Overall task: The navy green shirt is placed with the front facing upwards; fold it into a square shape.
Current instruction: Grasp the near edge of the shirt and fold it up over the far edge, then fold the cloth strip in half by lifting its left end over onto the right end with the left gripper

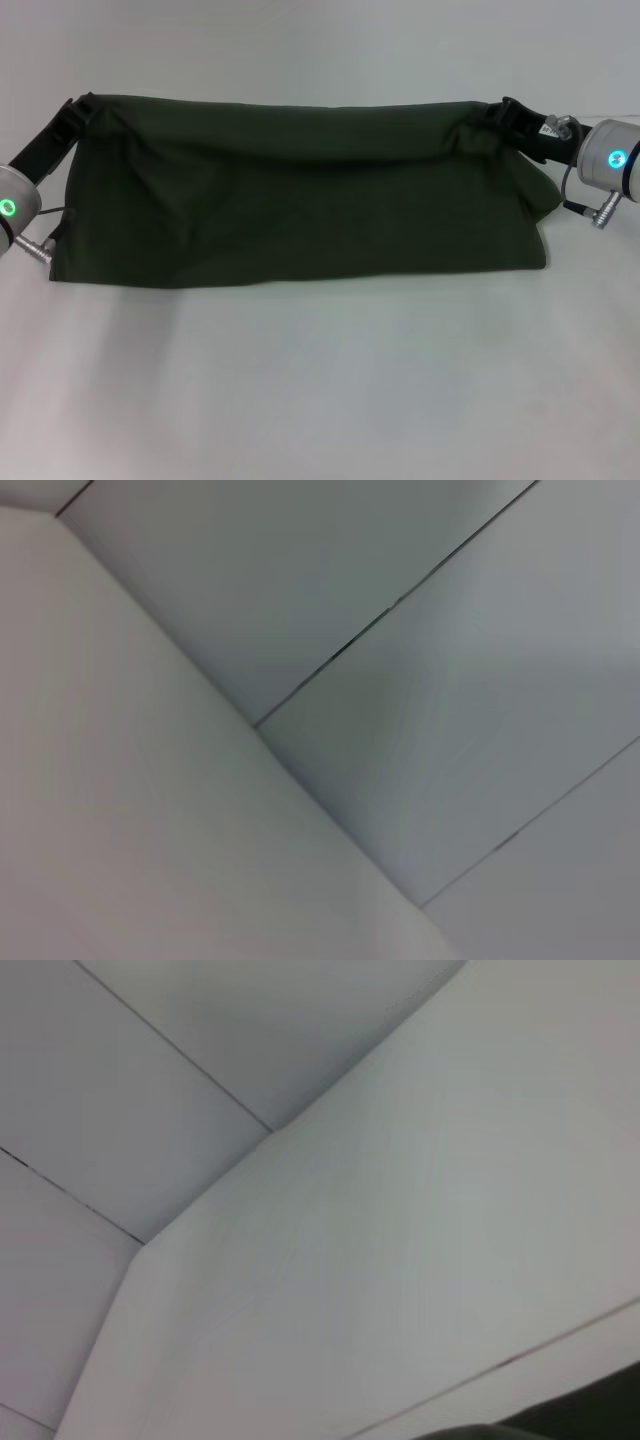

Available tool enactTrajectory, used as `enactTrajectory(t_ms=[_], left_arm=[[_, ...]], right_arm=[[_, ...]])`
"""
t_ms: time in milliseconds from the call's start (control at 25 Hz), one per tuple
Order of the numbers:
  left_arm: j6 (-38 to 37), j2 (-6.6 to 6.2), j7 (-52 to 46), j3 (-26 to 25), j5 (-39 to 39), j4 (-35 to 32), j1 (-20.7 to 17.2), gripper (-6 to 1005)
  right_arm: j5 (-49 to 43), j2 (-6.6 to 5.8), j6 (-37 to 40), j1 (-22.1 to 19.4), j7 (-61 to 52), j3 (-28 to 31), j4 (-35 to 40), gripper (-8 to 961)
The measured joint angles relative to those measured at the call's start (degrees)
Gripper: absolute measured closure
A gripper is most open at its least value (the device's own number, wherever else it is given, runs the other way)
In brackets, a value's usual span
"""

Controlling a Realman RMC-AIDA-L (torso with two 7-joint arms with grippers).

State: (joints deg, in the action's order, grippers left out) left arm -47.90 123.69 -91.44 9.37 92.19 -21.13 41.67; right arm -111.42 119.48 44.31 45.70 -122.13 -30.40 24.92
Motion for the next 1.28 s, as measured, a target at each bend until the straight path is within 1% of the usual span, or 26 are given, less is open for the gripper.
enactTrajectory(t_ms=[40, 200, 360, 640, 760, 800, 840, 960, 1120, 1200, 1280], left_arm=[[0.0, 0.08, 1.4, 0.0, -1.0, 0.4, 0.0, 918], [0.0, 0.18, 5.9, -0.1, -4.7, 2.5, -0.1, 837], [0.1, 0.19, 8.5, -0.1, -6.9, 3.6, -0.3, 705], [-0.1, 0.23, 9.0, 0.1, -7.6, 4.2, -1.1, 489], [-0.7, 0.23, 8.6, 0.4, -7.6, 4.3, -1.8, 399], [-0.9, 0.23, 8.6, 0.5, -7.6, 4.3, -2.0, 384], [-1.3, 0.23, 8.6, 0.5, -7.6, 4.3, -2.3, 369], [-3.1, 0.2, 8.5, 0.6, -7.6, 4.3, -3.2, 325], [-7.0, 0.01, 8.3, 0.7, -7.2, 4.3, -4.8, 327], [-8.4, -0.3, 6.6, 1.5, -6.8, 3.9, -5.7, 328], [-9.3, -1.08, 2.4, 5.0, -6.4, 2.9, -6.8, 329]], right_arm=[[1.3, 0.01, 0.0, 0.1, 1.8, 0.0, -0.5, 835], [5.1, 0.03, -0.1, 0.0, 5.7, 0.0, -2.0, 768], [6.6, 0.04, -0.1, -0.2, 6.2, 0.0, -2.2, 701], [7.9, 0.05, -0.6, -0.5, 5.6, 0.6, -2.9, 411], [11.0, -0.04, -0.6, -1.4, 5.6, 0.6, -3.3, 270], [12.2, -0.12, -0.6, -1.8, 5.6, 0.6, -3.4, 223], [14.5, -0.31, -0.4, -2.6, 5.6, 0.6, -3.5, 210], [16.0, -0.5, 0.2, -3.3, 5.6, 0.6, -3.5, 170], [16.6, -1.47, 3.8, -5.0, 5.6, 0.6, -3.0, 117], [16.5, -2.64, 6.8, -6.0, 5.6, 0.4, -2.8, 90], [15.9, -4.12, 10.3, -6.9, 5.5, -0.2, -2.8, 79]])
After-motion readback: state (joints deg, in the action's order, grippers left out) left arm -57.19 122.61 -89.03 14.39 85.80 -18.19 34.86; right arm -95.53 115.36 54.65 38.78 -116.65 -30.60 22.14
